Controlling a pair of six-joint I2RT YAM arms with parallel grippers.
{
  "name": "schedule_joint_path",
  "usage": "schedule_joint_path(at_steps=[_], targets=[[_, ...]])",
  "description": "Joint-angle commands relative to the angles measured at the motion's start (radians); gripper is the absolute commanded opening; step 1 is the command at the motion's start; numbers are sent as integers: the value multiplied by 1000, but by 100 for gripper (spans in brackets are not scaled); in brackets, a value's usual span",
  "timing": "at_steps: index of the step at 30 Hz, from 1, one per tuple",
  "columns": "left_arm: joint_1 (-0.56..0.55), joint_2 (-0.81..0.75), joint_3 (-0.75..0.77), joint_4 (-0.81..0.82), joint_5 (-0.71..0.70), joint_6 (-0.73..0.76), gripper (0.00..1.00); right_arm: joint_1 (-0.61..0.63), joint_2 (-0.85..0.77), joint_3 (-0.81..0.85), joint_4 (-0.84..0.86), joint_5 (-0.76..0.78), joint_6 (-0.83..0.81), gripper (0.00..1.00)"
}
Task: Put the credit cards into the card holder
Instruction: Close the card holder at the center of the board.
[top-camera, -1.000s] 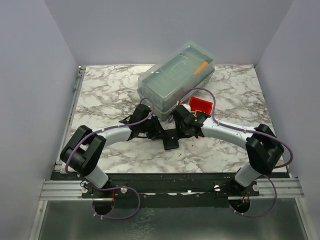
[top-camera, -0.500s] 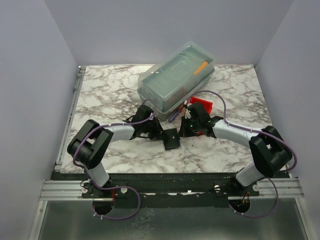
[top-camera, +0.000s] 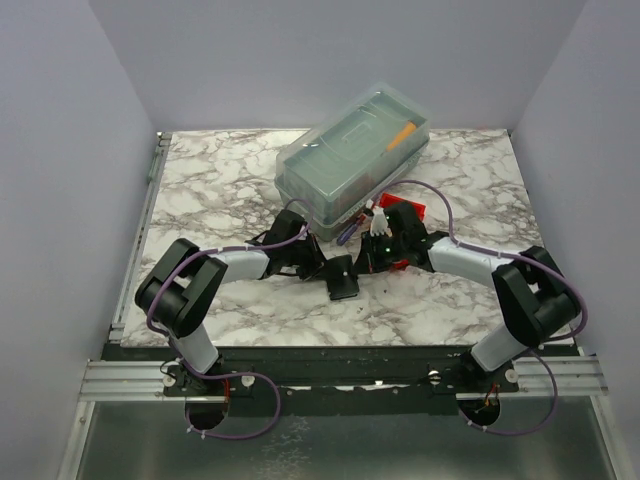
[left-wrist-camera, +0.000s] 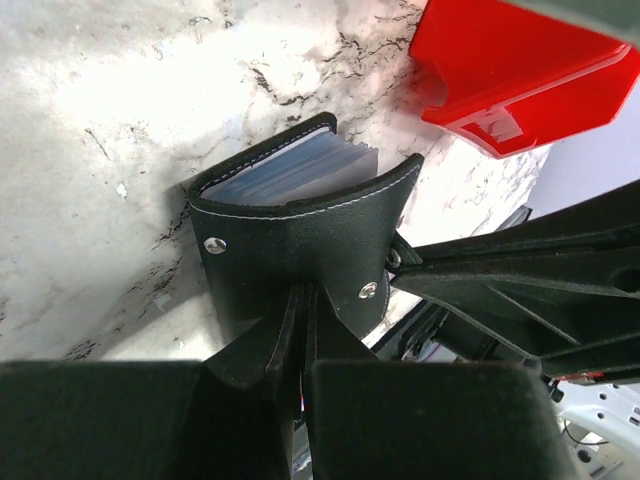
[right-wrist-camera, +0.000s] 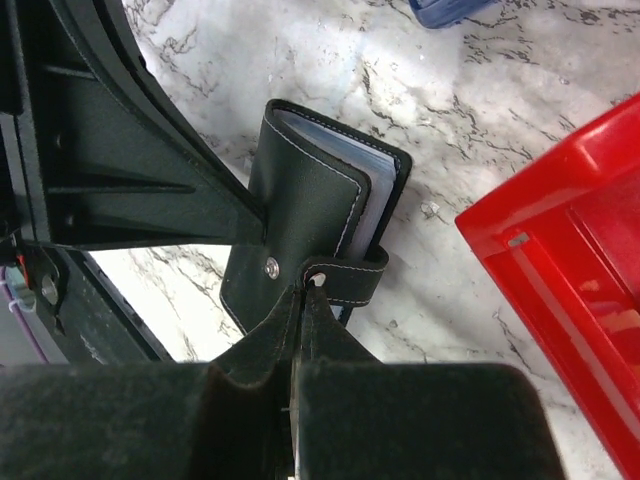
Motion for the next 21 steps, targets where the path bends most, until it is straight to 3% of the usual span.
schedule_joint_path(at_steps=[1,8,21], targets=[[-12,36,11,5,26,-9,4,-6,56,46,6,-159,-61,0],[-9,-19,34,-12,86,8,17,-85,-1,-23,64,-206,6,0],[-9,58,65,-10,68,9,10,-93,48,-12,103,-309,-12,0]])
